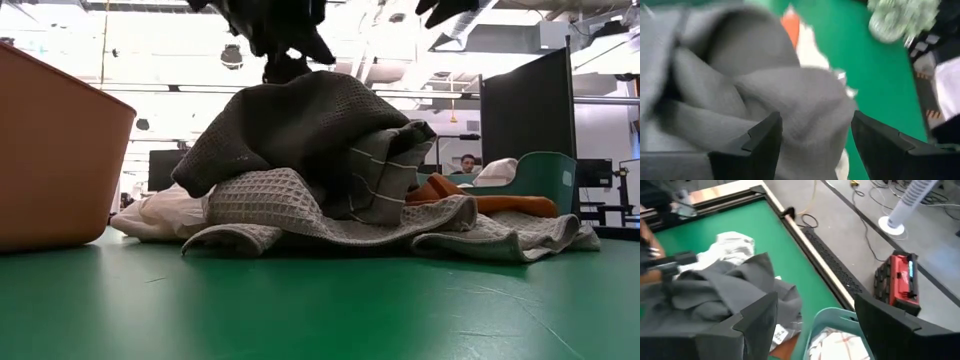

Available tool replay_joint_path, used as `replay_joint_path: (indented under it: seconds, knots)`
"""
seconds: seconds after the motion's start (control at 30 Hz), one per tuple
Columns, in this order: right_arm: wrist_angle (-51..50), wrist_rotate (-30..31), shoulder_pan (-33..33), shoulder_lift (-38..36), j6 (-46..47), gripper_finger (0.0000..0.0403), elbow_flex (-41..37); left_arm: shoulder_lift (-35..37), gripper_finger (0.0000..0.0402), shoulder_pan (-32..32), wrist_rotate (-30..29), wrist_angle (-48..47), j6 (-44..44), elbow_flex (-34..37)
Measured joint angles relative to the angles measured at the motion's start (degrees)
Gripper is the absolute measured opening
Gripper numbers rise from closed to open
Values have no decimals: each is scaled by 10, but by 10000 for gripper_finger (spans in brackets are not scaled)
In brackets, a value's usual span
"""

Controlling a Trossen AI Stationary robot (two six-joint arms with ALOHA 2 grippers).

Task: Sort towels by color in basket
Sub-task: Put the gray towel into the orange bin

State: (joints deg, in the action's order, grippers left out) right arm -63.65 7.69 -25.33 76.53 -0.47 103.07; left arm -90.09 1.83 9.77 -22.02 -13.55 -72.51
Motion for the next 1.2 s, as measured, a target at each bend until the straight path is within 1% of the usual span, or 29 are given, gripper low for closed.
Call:
replay_joint_path:
  seconds: [0.07, 0.2, 0.3, 0.37, 0.4, 0.47, 0.53, 0.6, 0.63, 0.67, 0.77, 0.8, 0.9, 0.97, 1.03, 1.13, 1.2]
  knots:
    - [-8, -1, 13, -6, 0, 290, 0, -27, 240, -9, -15, -50, 18, -34]
    - [-2, -1, 37, -9, -9, 290, 0, -88, 260, -29, -102, -151, 99, -90]
    - [4, -1, 55, -4, -13, 290, 0, -135, 261, -33, -143, -179, 123, -96]
    - [3, -1, 66, -3, -10, 290, -3, -154, 249, -33, -150, -185, 112, -96]
    - [2, -1, 74, -3, -7, 290, -6, -161, 238, -32, -151, -187, 104, -96]
    - [3, -1, 87, -6, 1, 290, -14, -162, 197, -31, -152, -186, 85, -97]
    - [0, -1, 95, -11, 4, 290, -26, -153, 132, -29, -153, -188, 64, -104]
    - [0, 0, 101, -17, 3, 290, -40, -138, 51, -24, -150, -192, 34, -116]
    - [-3, 0, 100, -19, 1, 290, -44, -127, 26, -20, -147, -194, 15, -122]
    - [-4, 2, 98, -21, -2, 290, -49, -113, 17, -17, -145, -195, -2, -127]
    - [-4, 14, 83, -27, -17, 290, -64, -57, 6, -10, -144, -192, -37, -149]
    - [-1, 14, 76, -30, -24, 290, -69, -33, 5, -9, -134, -187, -43, -154]
    - [5, 15, 49, -36, -40, 290, -81, 54, 4, -6, -62, -151, -71, -160]
    - [12, 15, 32, -35, -54, 290, -82, 115, 4, -6, -13, -134, -119, -160]
    - [23, 15, 16, -32, -69, 290, -82, 173, 3, -8, 34, -110, -185, -160]
    - [49, 12, -6, -30, -85, 290, -82, 257, 3, -29, 54, -85, -285, -160]
    - [67, 0, -20, -27, -90, 290, -82, 305, 3, -52, 58, -69, -316, -160]
